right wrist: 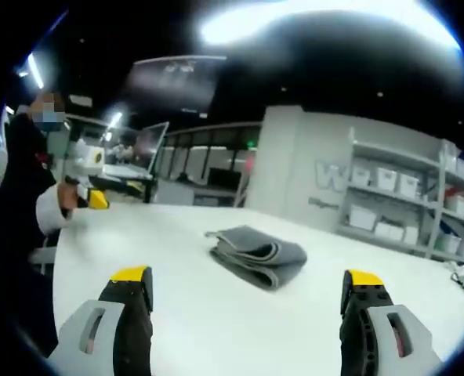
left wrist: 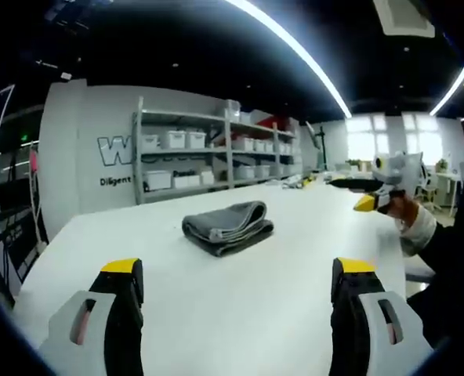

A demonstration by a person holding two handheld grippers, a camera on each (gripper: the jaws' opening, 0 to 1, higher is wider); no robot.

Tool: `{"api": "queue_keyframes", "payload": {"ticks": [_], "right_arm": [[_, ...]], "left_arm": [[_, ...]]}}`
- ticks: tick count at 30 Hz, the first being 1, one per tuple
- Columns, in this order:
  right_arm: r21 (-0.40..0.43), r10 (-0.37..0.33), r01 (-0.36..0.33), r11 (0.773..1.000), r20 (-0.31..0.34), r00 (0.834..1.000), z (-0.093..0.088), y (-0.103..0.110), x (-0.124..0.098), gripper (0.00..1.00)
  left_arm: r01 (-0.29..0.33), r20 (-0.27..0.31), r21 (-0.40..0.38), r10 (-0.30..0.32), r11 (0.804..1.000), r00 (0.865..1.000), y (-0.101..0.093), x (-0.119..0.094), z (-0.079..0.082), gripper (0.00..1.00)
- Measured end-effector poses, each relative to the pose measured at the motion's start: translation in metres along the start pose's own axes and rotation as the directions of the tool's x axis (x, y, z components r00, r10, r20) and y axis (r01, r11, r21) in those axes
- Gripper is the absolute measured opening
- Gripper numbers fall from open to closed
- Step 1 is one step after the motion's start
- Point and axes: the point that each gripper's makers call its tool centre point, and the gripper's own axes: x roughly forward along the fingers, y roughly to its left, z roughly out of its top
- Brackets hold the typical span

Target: Open the folded towel by lifting each exposed corner and separating the folded layers until the towel lies flat within the target outline without major curled edges

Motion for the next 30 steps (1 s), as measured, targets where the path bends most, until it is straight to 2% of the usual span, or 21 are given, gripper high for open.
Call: {"api": "queue_keyframes", "payload": {"ticks": [13, 17, 24, 30], "right_arm": [[-0.002, 0.008, -0.008, 1.0, -0.014, 1.0, 0.002, -0.006, 0.013, 0.99], [0.055, -0.015, 0.015, 0.998, -0.01, 1.0, 0.001, -0.017, 0.017, 1.0], [0.065, -0.006, 0.008, 0.998, -0.029, 1.0, -0.003, -0.024, 0.025, 1.0], [0.088, 0.006, -0.003, 0.996, -0.033, 0.999, -0.002, -0.03, 0.032, 1.0]], "left_arm": [[0.001, -0.007, 0.008, -0.001, 1.0, 1.0, 0.002, 0.012, 0.011, 0.97], [0.006, -0.019, 0.021, -0.006, 1.0, 1.0, 0.003, 0.02, 0.013, 0.97], [0.004, -0.046, 0.037, -0.002, 0.999, 0.999, 0.008, 0.031, 0.013, 0.97], [0.01, -0.046, 0.045, -0.008, 0.999, 0.999, 0.01, 0.041, 0.018, 0.96]]}}
